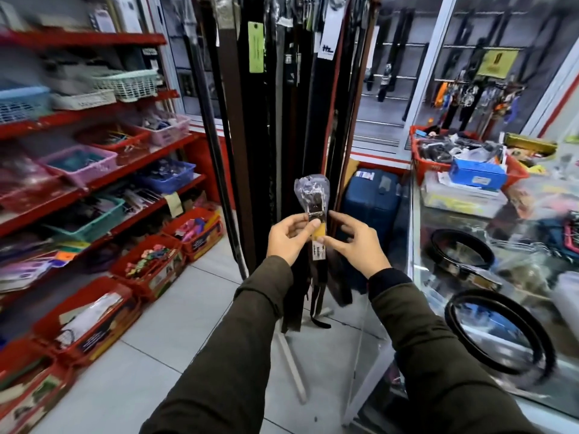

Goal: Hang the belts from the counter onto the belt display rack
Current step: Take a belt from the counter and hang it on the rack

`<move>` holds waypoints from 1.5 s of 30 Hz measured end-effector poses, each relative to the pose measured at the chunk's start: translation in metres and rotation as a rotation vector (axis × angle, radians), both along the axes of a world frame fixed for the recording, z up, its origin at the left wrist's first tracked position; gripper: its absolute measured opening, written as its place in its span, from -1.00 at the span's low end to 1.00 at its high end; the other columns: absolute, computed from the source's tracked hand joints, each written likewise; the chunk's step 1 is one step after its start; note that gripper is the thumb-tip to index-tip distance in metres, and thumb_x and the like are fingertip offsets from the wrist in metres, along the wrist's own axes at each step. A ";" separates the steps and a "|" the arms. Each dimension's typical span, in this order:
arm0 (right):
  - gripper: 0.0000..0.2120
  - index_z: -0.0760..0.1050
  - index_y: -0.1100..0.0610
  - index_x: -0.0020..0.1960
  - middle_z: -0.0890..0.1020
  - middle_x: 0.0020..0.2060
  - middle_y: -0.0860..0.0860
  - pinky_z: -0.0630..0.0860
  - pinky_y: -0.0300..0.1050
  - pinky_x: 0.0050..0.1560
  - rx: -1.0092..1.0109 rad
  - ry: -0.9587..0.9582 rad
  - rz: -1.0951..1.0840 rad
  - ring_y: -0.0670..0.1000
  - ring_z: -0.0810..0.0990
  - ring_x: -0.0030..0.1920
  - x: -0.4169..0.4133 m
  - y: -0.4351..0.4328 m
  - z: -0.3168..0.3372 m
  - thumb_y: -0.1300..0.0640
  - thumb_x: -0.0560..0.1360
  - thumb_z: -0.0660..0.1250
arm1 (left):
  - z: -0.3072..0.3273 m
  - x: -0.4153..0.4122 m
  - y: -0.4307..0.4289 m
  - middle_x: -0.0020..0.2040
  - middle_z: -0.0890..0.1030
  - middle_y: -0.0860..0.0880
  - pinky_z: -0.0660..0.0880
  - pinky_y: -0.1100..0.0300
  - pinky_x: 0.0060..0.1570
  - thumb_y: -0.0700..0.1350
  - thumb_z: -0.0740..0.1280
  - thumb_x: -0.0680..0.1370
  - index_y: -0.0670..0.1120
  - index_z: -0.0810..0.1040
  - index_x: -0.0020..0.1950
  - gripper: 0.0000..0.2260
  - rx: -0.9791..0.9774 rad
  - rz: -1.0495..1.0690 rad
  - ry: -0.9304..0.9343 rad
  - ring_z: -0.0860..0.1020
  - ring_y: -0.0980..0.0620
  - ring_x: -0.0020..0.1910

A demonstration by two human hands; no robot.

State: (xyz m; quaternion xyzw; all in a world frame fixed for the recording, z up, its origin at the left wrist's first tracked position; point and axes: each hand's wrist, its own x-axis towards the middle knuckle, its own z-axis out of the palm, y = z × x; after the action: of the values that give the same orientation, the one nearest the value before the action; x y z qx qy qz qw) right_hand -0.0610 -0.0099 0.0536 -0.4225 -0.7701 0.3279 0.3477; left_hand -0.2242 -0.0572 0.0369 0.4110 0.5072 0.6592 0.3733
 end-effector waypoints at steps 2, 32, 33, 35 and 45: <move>-0.58 0.65 -0.02 0.18 0.61 0.19 -0.05 0.49 -0.10 0.26 0.134 -0.022 -0.004 -0.10 0.55 0.22 -0.005 0.002 0.004 -0.12 0.37 0.54 | 0.009 -0.005 0.000 -0.03 0.67 -0.16 0.66 0.05 0.02 -0.20 0.46 0.52 -0.23 0.61 0.18 -0.75 0.011 0.001 -0.013 0.66 -0.04 -0.03; -0.73 0.64 0.36 0.14 0.73 0.01 0.27 0.69 0.07 0.05 -0.035 0.749 0.356 0.20 0.73 0.05 -0.152 0.005 0.208 0.27 0.48 0.47 | 0.203 -0.112 -0.013 -0.18 0.74 0.04 0.63 0.23 -0.18 -0.19 0.44 0.53 -0.07 0.70 -0.03 -0.93 0.414 0.243 0.031 0.68 0.14 -0.15; -0.73 0.64 0.35 0.14 0.73 0.01 0.25 0.69 0.06 0.04 -0.012 0.748 0.362 0.18 0.73 0.06 -0.159 0.004 0.217 0.26 0.48 0.47 | 0.212 -0.115 -0.014 -0.16 0.74 0.03 0.63 0.24 -0.21 -0.19 0.44 0.54 -0.10 0.70 0.00 -0.93 0.431 0.254 0.010 0.68 0.14 -0.15; -0.73 0.65 0.33 0.14 0.74 0.01 0.23 0.70 0.04 0.03 0.027 0.753 0.375 0.15 0.73 0.07 -0.171 0.001 0.238 0.23 0.48 0.48 | 0.232 -0.122 -0.018 -0.15 0.74 0.04 0.62 0.27 -0.23 -0.19 0.43 0.54 -0.11 0.69 0.02 -0.92 0.470 0.279 -0.007 0.68 0.16 -0.15; -0.82 0.70 0.21 0.04 0.76 -0.07 0.17 0.69 0.13 -0.01 0.070 0.738 0.376 0.11 0.75 -0.04 -0.218 -0.005 0.306 0.16 0.47 0.49 | 0.300 -0.152 -0.034 -0.18 0.75 0.03 0.59 0.32 -0.29 -0.19 0.44 0.54 -0.09 0.69 -0.02 -0.94 0.546 0.322 -0.070 0.69 0.15 -0.21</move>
State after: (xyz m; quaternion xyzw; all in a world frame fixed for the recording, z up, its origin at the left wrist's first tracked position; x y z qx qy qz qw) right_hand -0.2785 -0.0145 0.3593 -0.1166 -0.6682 0.4888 0.5486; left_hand -0.3763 -0.0911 0.3369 0.3875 0.3569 0.8352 0.1574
